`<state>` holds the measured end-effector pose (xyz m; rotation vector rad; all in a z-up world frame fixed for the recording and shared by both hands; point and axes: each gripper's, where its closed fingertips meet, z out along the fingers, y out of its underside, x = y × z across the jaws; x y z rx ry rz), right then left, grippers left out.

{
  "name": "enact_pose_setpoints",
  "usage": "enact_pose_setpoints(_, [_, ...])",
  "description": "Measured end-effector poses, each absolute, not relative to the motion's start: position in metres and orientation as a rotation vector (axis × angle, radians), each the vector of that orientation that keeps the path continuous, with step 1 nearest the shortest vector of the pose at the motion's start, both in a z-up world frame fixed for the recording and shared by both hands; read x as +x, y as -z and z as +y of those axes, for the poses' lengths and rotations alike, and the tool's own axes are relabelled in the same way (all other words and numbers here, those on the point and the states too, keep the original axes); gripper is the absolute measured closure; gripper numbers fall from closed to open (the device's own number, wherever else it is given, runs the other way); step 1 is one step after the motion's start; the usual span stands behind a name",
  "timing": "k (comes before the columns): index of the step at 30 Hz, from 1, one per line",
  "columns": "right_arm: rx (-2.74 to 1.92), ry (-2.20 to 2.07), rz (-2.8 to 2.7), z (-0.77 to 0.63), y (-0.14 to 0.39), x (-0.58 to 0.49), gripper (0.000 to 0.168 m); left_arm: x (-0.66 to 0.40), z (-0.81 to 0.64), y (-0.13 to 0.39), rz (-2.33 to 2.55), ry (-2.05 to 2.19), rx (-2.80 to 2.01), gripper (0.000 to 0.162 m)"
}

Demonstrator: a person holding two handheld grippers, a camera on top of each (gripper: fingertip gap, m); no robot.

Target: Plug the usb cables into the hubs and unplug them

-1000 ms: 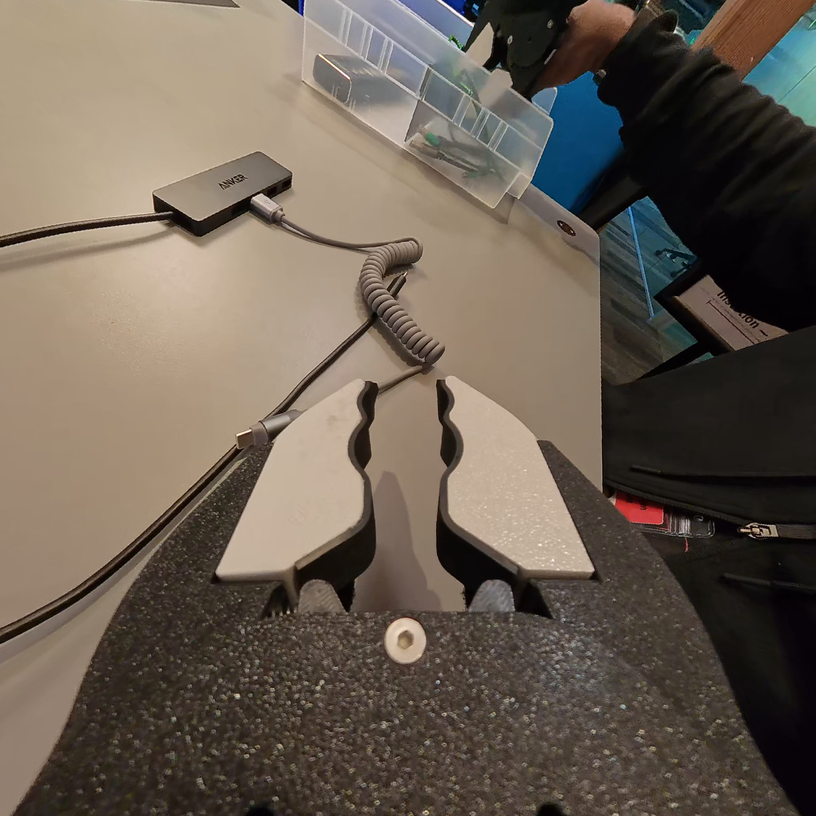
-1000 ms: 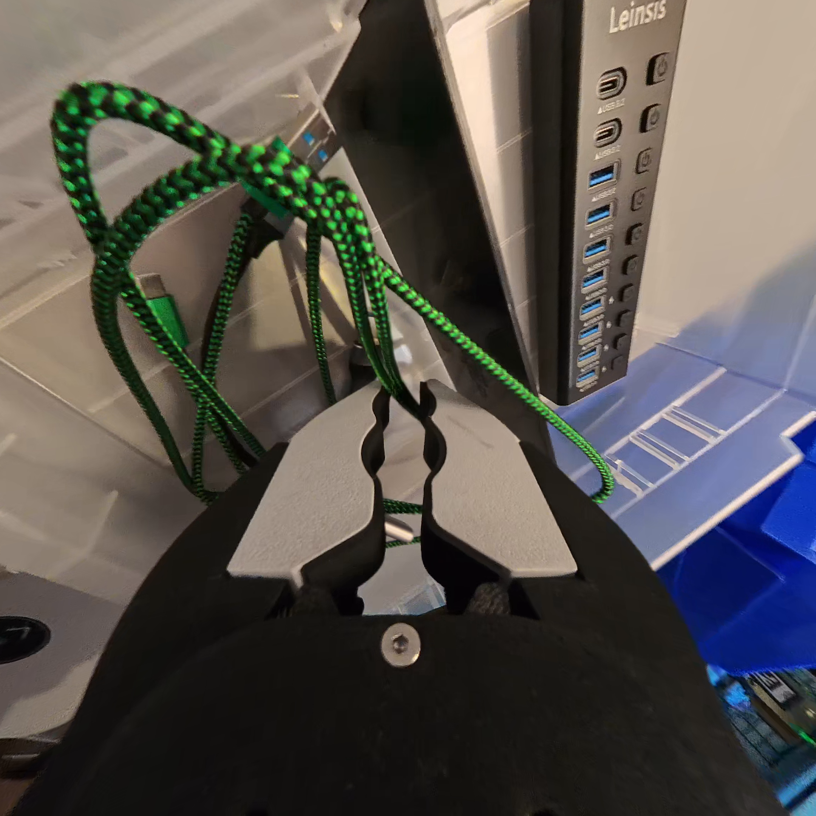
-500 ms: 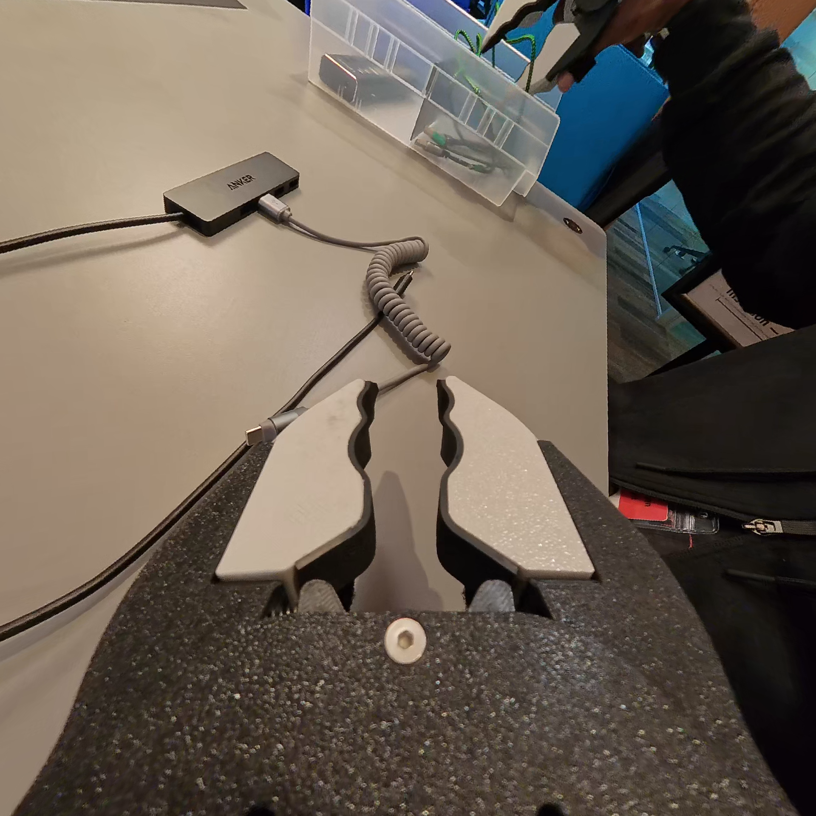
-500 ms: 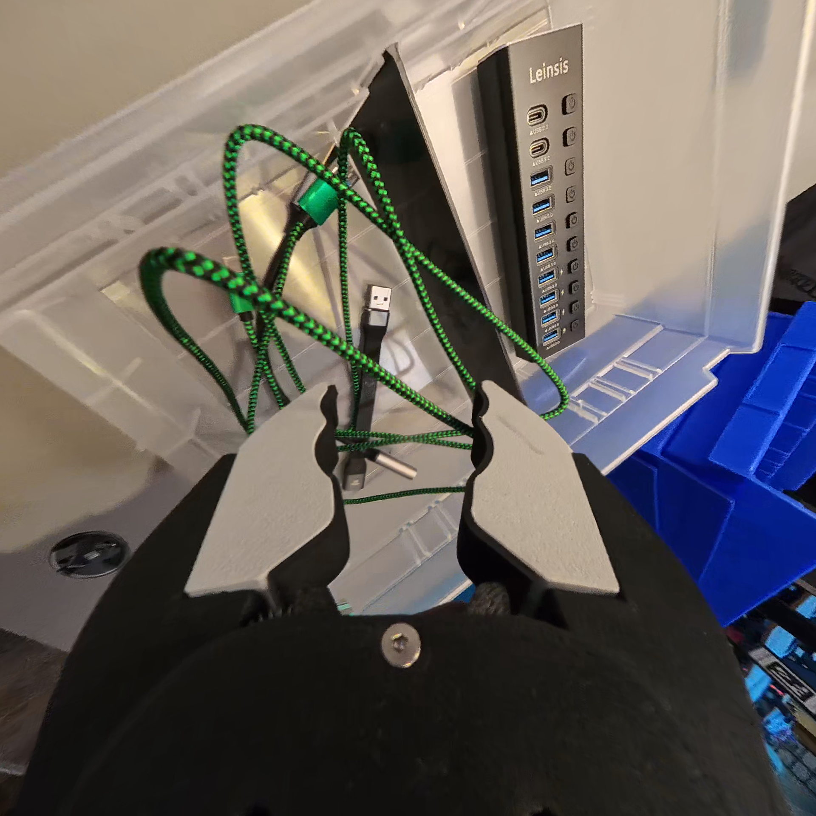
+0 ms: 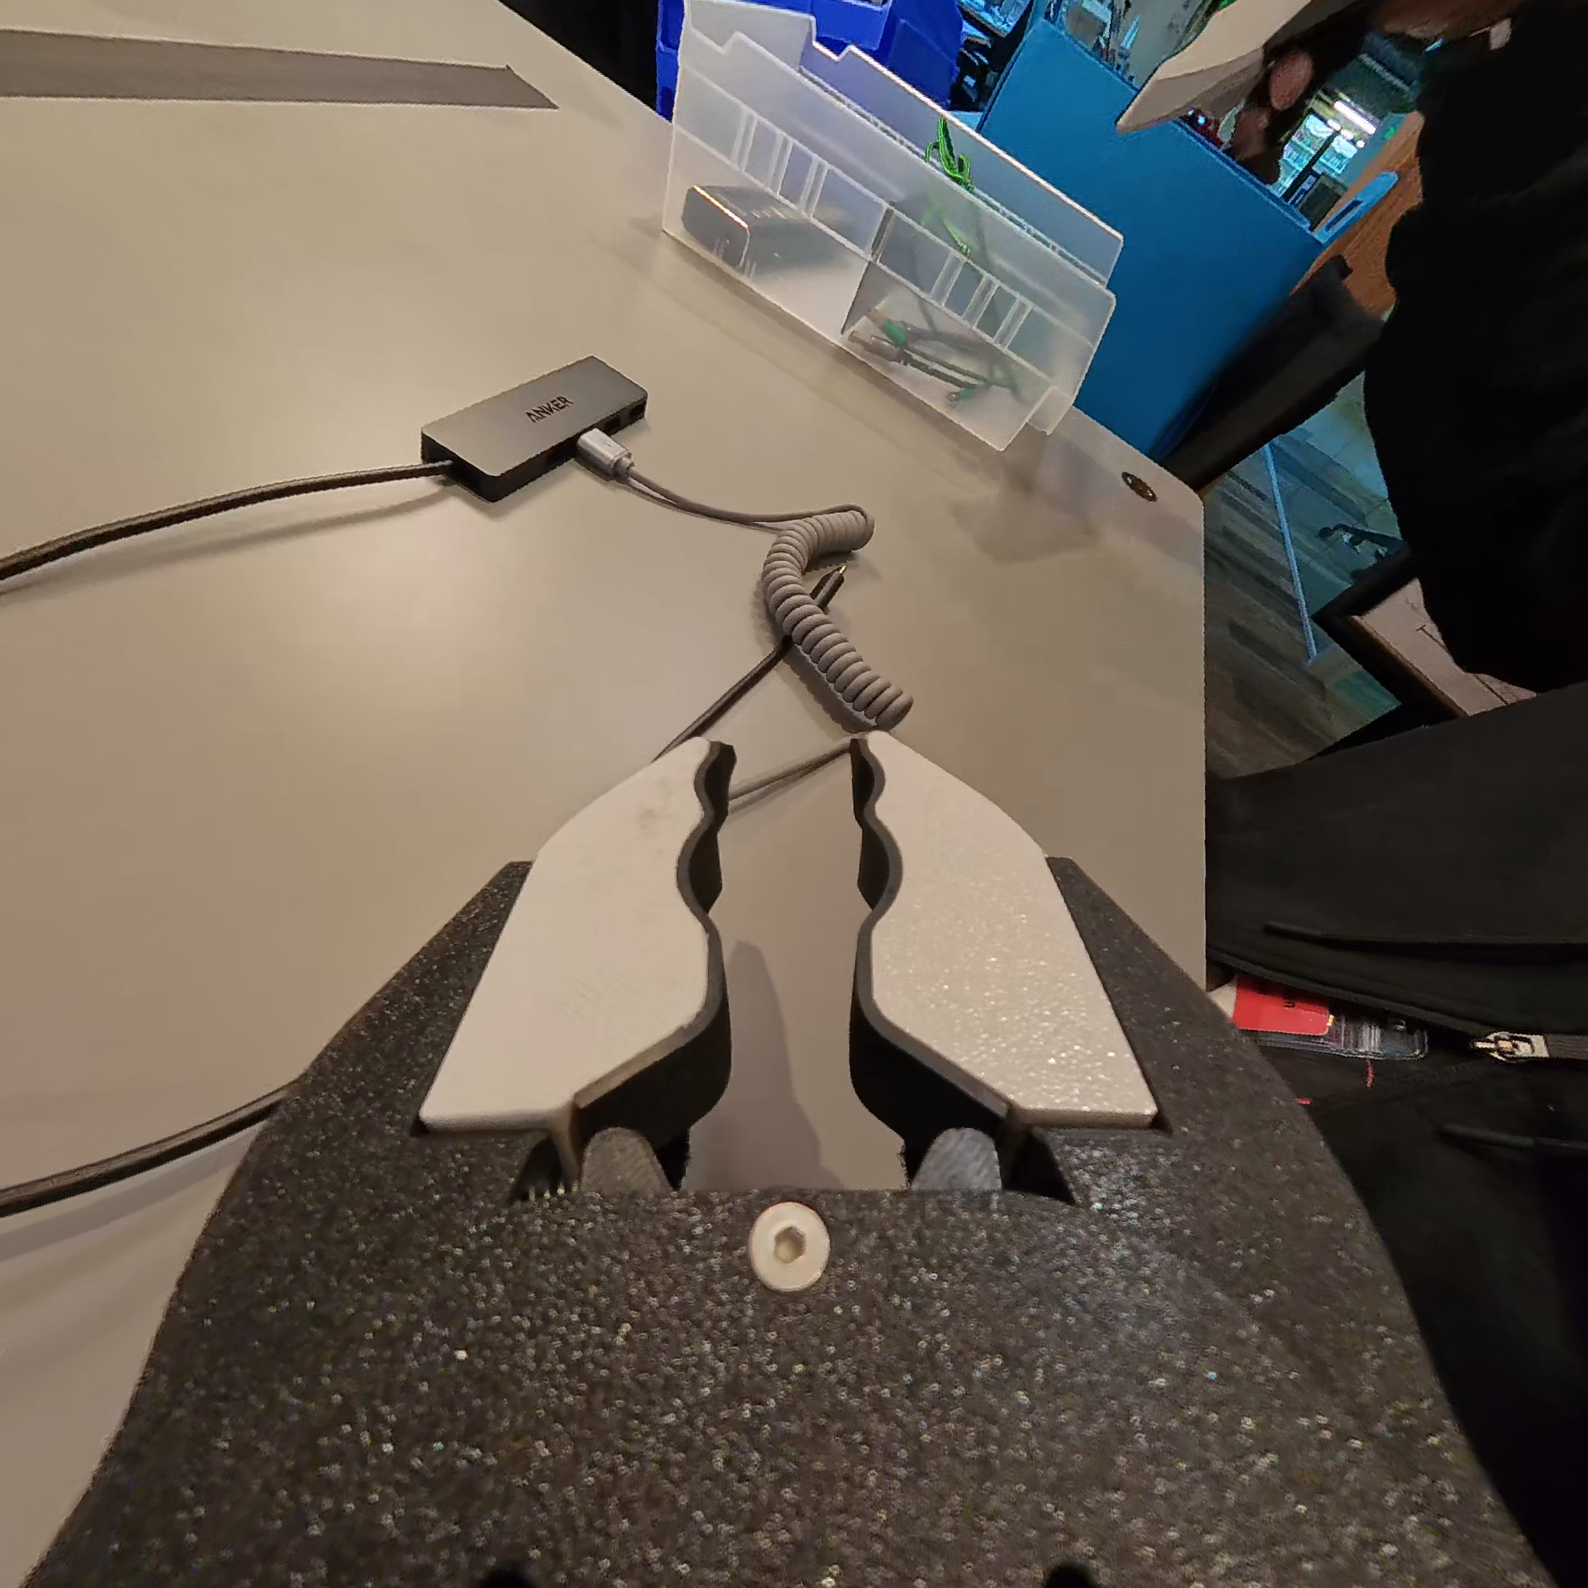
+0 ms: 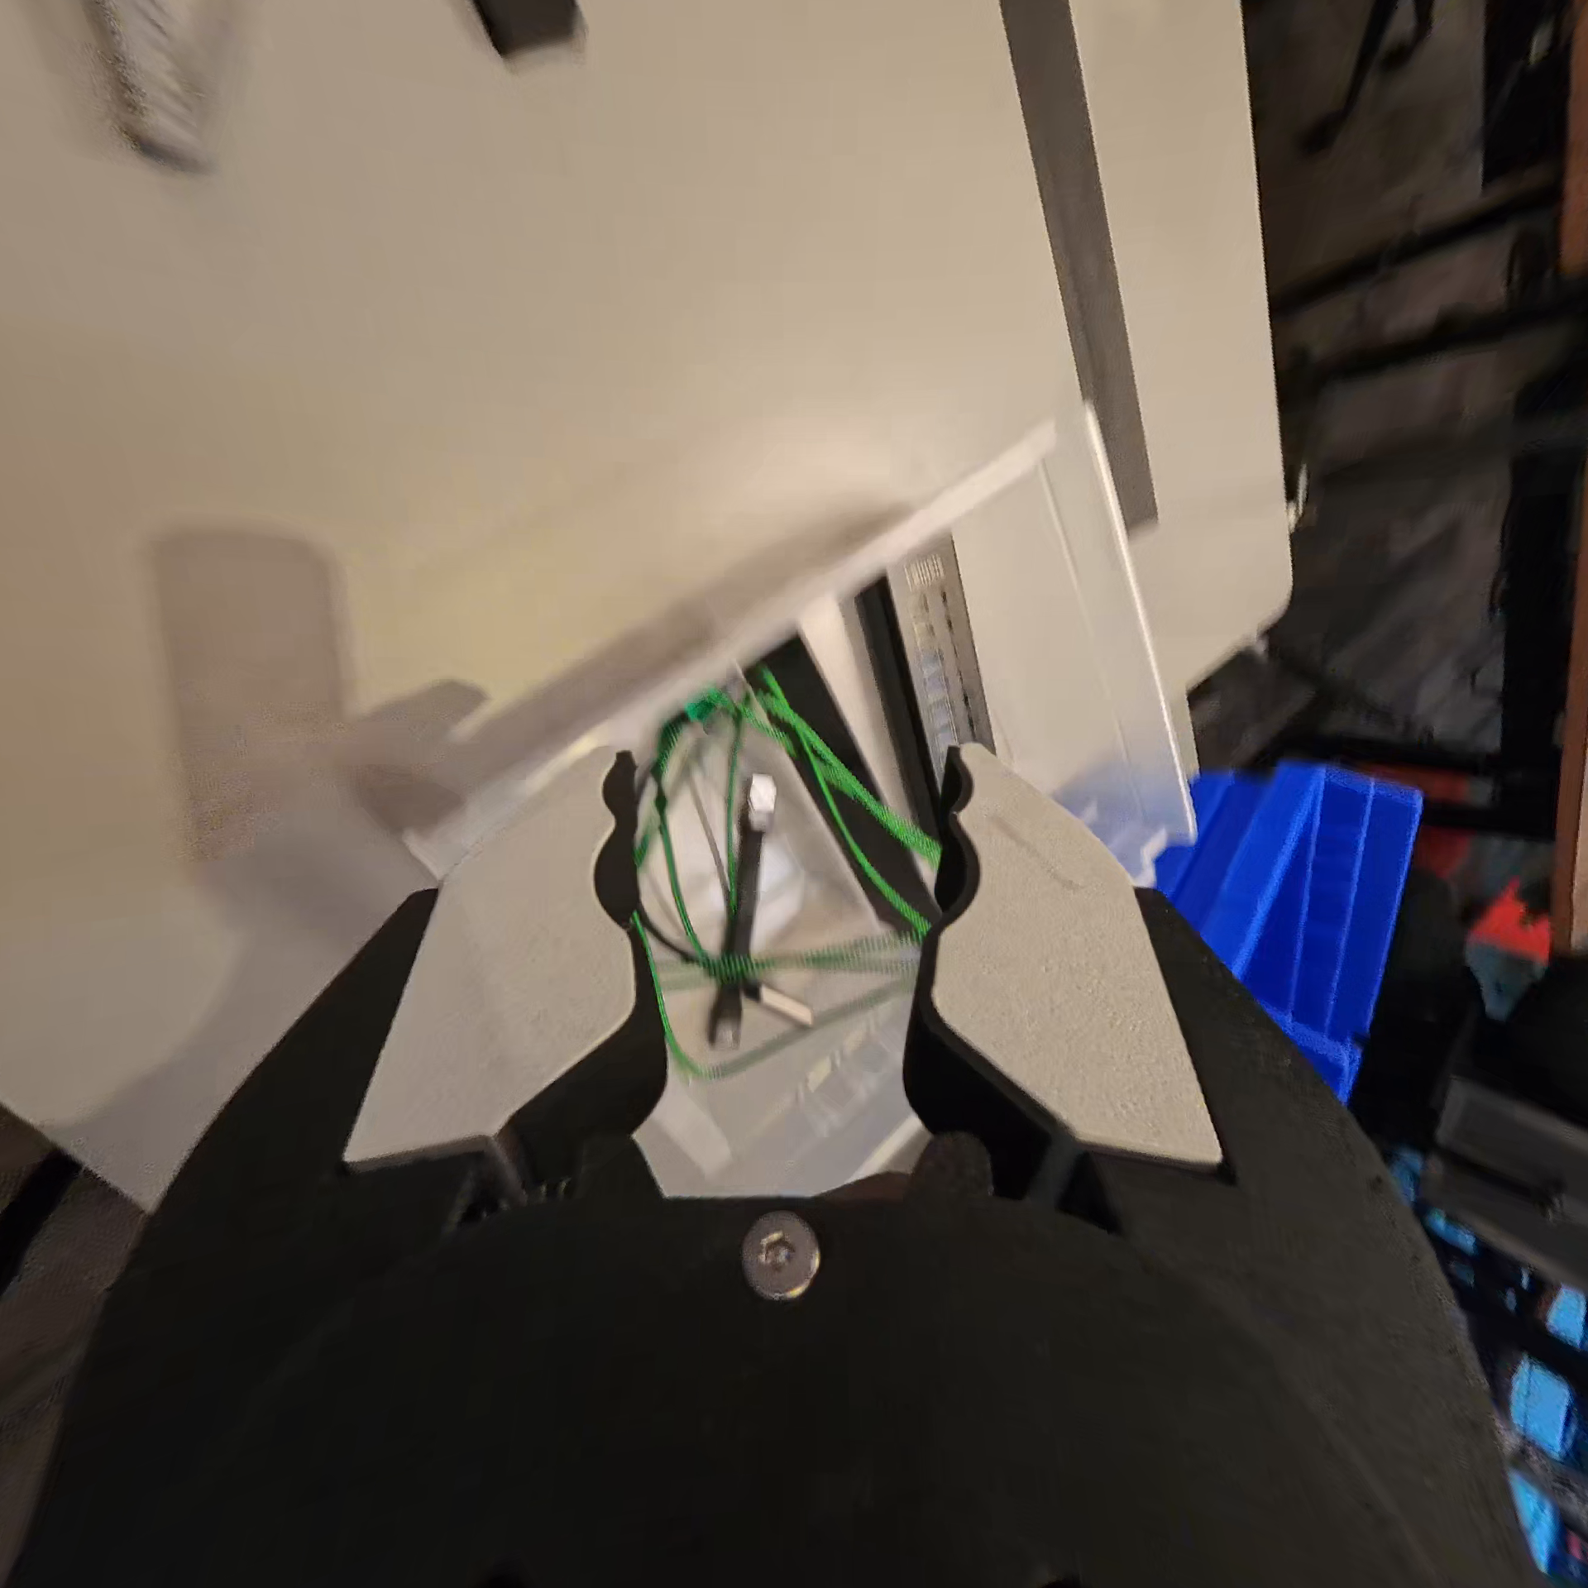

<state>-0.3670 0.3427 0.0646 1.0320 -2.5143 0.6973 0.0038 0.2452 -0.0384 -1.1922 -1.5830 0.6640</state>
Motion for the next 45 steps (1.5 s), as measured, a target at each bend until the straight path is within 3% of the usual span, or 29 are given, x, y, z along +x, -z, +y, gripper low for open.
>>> enact_pose_setpoints(4, [1.249, -0.770, -2.520, 0.284, -0.029, -0.272, 0.101, 0.001, 0.247, 0.036, -1.569, -0.710, -1.203, 0.134])
enact_pose_setpoints(8, [1.439, -0.860, -2.673, 0.224, 0.030, -0.194, 0.086, 0.003, 0.248, 0.033, -1.543, -0.758, -1.194, 0.134])
enact_pose_setpoints(13, [1.315, -0.807, -2.847, 0.171, 0.089, -0.199, 0.083, 0.002, 0.250, 0.027, -1.501, -0.761, -1.186, 0.134])
enact_pose_setpoints(16, [1.316, -0.792, -2.945, 0.166, 0.106, -0.199, 0.093, 0.001, 0.250, 0.025, -1.490, -0.756, -1.186, 0.134])
enact_pose_setpoints(21, [1.322, -0.842, -2.992, 0.168, 0.106, -0.191, 0.116, -0.001, 0.254, 0.022, -1.449, -0.692, -1.156, 0.134])
enact_pose_setpoints(22, [1.311, -0.828, -2.989, 0.170, 0.105, -0.191, 0.135, -0.001, 0.255, 0.021, -1.439, -0.676, -1.145, 0.134])
enact_pose_setpoints(34, [1.300, -1.208, -2.383, 0.180, 0.068, -0.174, 0.137, -0.053, 0.204, 0.002, -1.593, -0.504, -0.875, 0.134])
enact_pose_setpoints(42, [1.120, -1.583, -2.269, 0.184, 0.023, -0.156, 0.137, -0.097, 0.171, 0.016, -1.625, -0.478, -0.603, 0.109])
enact_pose_setpoints(45, [1.130, -1.658, -2.230, 0.187, 0.013, -0.139, 0.137, -0.100, 0.178, 0.012, -1.579, -0.510, -0.638, 0.109])
